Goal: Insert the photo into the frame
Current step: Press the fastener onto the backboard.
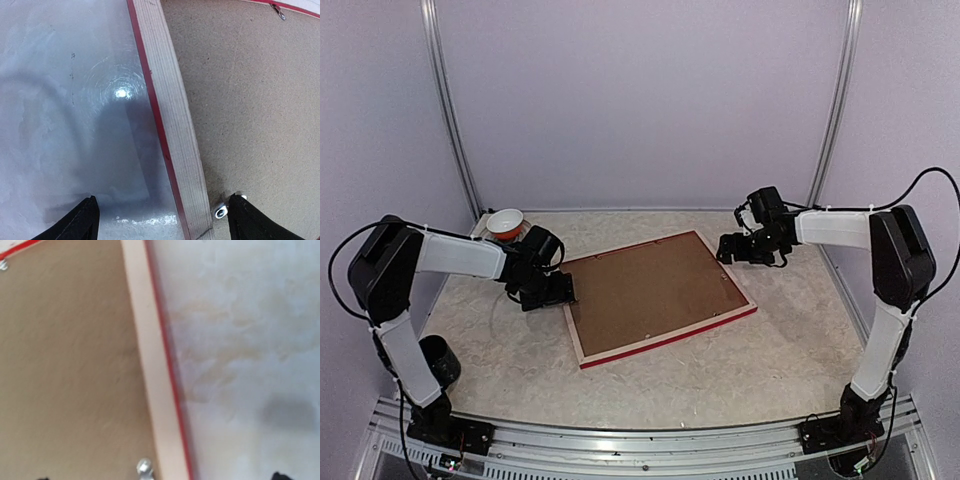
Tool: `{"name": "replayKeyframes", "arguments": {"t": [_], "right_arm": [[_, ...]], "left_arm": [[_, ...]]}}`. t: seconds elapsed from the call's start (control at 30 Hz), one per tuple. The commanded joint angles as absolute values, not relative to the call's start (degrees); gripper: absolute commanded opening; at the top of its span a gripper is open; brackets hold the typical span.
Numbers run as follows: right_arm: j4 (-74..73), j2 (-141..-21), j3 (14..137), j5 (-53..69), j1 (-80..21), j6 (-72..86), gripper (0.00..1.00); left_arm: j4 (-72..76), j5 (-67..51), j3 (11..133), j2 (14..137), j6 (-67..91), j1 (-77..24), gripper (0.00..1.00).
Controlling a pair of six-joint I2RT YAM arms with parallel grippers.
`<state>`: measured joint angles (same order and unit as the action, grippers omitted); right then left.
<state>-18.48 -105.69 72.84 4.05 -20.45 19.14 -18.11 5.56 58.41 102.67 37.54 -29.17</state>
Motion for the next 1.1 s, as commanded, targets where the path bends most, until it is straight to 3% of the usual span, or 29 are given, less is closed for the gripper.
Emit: {"name": "replayKeyframes", "arguments": {"t": [0.0,0.43,0.53,1.07], "right_arm": [[-24.0,-110.7,77.6,2.8,-19.7,16.3,0.94],[-26.1,-113.9,78.4,3.8,-19.7,14.7,0.8],[-26.3,-114.7,79.0,2.7,-19.7,14.4,0.72],[-26.4,-115.8,80.0,2.8,-19.7,13.8,0.64]], "left_arm": [[-17.1,4.8,56.9,100.8,38.1,-28.7,0.88],[-15.9,3.4,56.1,101.2,38.0,-28.6,0.88],[-15.8,3.2,56.2,101.4,38.1,-28.7,0.88],[-16.1,3.1,56.1,101.2,38.3,-28.7,0.88]]}}
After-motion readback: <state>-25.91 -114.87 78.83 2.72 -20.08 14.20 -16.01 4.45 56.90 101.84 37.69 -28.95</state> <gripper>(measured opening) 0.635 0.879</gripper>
